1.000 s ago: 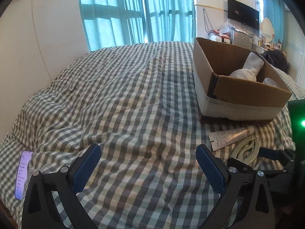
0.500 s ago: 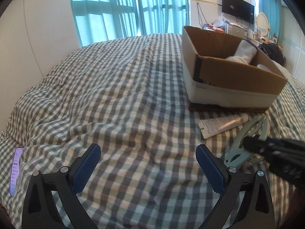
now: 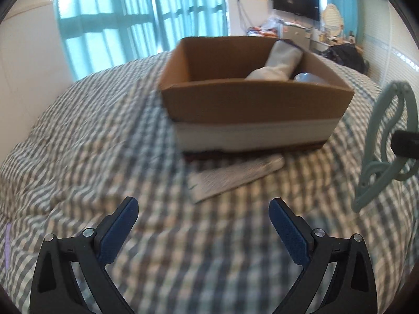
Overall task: Organize objects
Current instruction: 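Grasp the pale green clip with the right tool while the left tool grasps the white cream tube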
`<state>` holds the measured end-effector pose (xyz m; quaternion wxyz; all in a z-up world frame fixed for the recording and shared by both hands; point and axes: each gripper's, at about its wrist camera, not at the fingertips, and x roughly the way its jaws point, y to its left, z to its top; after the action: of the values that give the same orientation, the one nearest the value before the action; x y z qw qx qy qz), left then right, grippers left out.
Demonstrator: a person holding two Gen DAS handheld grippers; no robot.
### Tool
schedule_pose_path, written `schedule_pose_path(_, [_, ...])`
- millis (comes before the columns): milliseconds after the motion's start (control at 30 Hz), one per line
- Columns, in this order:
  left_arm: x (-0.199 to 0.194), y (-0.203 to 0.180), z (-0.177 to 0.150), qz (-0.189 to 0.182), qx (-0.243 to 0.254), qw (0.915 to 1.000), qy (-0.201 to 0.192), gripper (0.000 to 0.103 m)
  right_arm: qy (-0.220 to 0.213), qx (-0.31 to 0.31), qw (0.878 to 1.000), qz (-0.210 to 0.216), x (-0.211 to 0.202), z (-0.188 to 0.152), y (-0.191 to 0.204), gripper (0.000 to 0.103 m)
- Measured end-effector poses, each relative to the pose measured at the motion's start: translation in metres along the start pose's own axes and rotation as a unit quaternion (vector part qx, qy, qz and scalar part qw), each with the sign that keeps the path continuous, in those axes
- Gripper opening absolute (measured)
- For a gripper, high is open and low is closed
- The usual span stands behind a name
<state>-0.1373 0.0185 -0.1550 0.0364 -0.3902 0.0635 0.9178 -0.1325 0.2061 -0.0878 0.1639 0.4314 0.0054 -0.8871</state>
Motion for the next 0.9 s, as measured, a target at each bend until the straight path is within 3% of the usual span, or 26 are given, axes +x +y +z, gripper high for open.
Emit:
schedule_pose_path(100, [0.016, -0.012, 0.011, -0.01, 0.024, 0.9996, -0.007, 0.102, 0.016, -0.01, 0.999, -0.038, 0.003, 0.001, -0.02, 0.009])
schedule_pose_path(233, [0.04, -0.017, 0.018, -0.014, 0.043, 0.999, 0.001, 0.102, 0.042, 0.002, 0.999, -0.032, 0.031, 0.0, -0.036, 0.009])
schedule_pose_path(433, [0.073, -0.019, 0.021, -0.033, 0.059, 0.9974, 0.027, 0.102, 0.039, 0.01, 0.999, -0.029, 0.053, 0.005, -0.037, 0.01])
schedule_pose_path(633, [0.088, -0.029, 0.021, -0.062, 0.084, 0.9937, 0.041, 0.078, 0.043, 0.028, 0.998, -0.02, 0.063, 0.001, -0.042, 0.01])
schedule_pose_path(767, [0.077, -0.036, 0.018, -0.075, 0.102, 0.9913, 0.038, 0.042, 0.039, 0.027, 0.999, -0.022, 0.06, -0.001, -0.041, 0.01])
schedule_pose_path(900, [0.06, -0.046, 0.011, -0.075, 0.124, 0.9887, 0.04, 0.018, 0.025, 0.027, 0.999, -0.028, 0.048, -0.003, -0.041, 0.009])
